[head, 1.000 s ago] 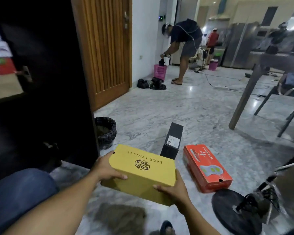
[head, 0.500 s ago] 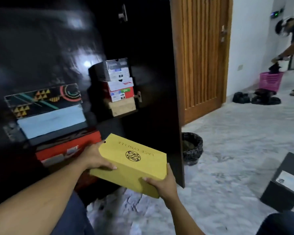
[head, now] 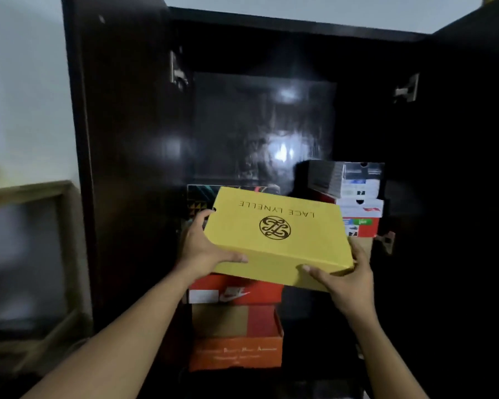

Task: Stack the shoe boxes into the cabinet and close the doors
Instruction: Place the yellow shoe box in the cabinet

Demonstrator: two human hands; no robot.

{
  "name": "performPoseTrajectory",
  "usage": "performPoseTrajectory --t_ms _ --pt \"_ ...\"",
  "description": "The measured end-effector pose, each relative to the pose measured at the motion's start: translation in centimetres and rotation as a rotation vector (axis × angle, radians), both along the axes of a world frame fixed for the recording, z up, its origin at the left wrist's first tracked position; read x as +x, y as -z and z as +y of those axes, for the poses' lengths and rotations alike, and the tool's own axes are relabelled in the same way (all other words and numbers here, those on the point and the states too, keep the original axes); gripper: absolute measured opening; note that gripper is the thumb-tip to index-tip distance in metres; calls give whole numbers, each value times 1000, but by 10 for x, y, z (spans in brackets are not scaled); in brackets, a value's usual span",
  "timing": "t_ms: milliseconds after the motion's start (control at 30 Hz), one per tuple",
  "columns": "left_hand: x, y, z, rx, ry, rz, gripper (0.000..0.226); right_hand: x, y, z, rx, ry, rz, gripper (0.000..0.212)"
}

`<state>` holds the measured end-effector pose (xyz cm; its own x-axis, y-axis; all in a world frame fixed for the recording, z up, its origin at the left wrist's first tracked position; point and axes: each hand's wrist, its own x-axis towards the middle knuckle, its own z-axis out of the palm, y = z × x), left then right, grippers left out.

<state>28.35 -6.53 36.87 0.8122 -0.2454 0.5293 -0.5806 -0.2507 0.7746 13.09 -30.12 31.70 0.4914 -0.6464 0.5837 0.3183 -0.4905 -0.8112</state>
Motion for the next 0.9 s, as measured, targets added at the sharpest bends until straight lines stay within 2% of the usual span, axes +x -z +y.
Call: performPoseTrajectory --t_ms 167,267,333,400,467,567,633,733,833,900 --pt "35 -54 -20 -119 -90 5 122 56 -73 -28 -78 3 -50 98" --pt "62 -82 -29 -134 -155 25 125 102 -104 -45 -67 -20 -77 107" --pt "81 -96 -35 -140 -193 26 126 131 -122 -51 -34 -54 -97 102" --pt "102 -107 -43 -178 -234 17 117 158 -135 -57 5 -83 -125 91" --pt "124 -113 -53 -256 -302 -8 97 185 -139 -63 11 -78 -122 81" --pt "149 -110 -68 -285 -403 -176 72 219 -134 -71 -57 -68 -89 65" --pt "166 -98 -74 -206 -458 -305 57 237 -125 -76 -120 -76 -11 66" --pt "193 -83 -76 -2 -507 -383 41 259 -116 -77 -246 -109 90 83" --pt "213 -80 -75 229 -519 -376 53 277 -112 -76 -297 -121 154 89" --pt "221 -79 -75 382 -455 -336 64 286 -112 -76 -279 -123 181 90"
